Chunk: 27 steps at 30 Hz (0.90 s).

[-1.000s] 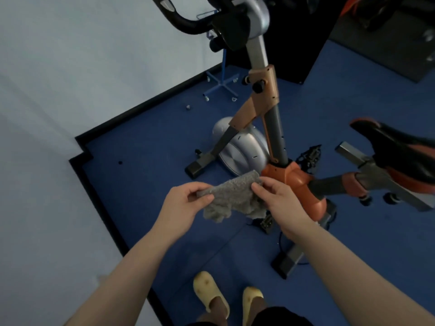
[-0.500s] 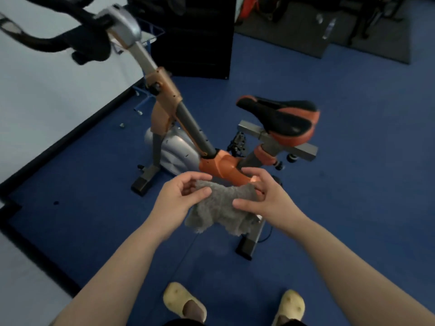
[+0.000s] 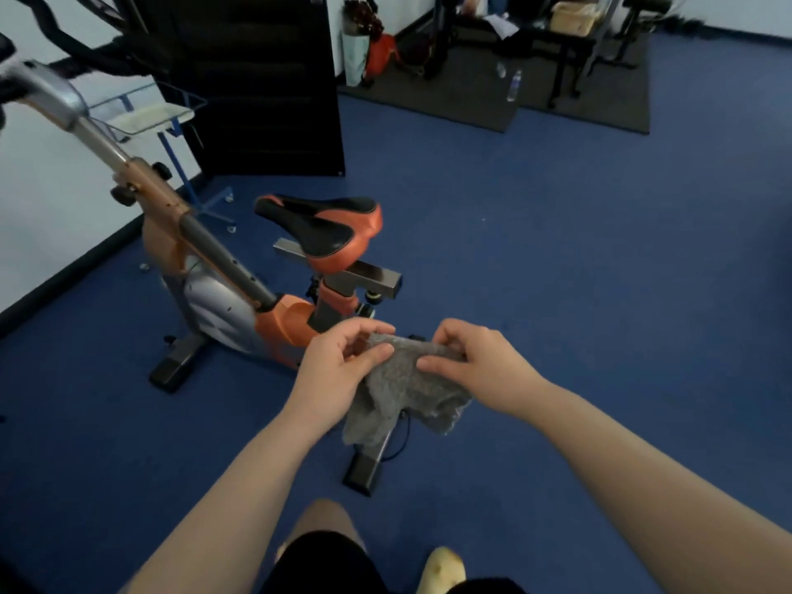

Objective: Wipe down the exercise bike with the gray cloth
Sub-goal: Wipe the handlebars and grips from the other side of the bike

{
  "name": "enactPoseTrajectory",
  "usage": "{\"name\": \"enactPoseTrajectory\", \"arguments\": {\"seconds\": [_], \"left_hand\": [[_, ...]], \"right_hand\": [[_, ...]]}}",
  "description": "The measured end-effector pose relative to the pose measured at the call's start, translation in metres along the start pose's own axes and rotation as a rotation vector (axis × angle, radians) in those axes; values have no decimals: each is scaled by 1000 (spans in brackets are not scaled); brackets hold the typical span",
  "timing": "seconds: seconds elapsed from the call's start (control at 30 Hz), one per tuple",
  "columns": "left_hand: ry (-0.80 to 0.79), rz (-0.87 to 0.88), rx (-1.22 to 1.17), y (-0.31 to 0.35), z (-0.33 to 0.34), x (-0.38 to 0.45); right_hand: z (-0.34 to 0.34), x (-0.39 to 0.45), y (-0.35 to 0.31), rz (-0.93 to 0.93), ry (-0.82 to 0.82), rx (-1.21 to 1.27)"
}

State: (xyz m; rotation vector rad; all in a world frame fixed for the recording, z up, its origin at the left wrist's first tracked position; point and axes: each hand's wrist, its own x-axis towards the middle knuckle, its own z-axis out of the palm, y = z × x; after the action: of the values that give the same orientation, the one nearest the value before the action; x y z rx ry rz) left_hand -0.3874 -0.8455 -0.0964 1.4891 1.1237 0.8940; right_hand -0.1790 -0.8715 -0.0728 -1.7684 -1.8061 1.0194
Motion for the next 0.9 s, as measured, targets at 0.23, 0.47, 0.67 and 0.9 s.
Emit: {"name": "enactPoseTrajectory", "arguments": {"seconds": [0.23,0.47,0.67,0.9], "left_hand": [[-112,-117,-18,-1,46,42],[110,-28,92,-10,83,117],[119,197,265,-10,117,197],[43,174,320,10,141,280]], "right_hand": [[-45,27,34,-9,97,-18],[-81,95,75,146,107,-95],[-117,174,92,386,-17,702],[-166,230,111,347,-93,773]]}}
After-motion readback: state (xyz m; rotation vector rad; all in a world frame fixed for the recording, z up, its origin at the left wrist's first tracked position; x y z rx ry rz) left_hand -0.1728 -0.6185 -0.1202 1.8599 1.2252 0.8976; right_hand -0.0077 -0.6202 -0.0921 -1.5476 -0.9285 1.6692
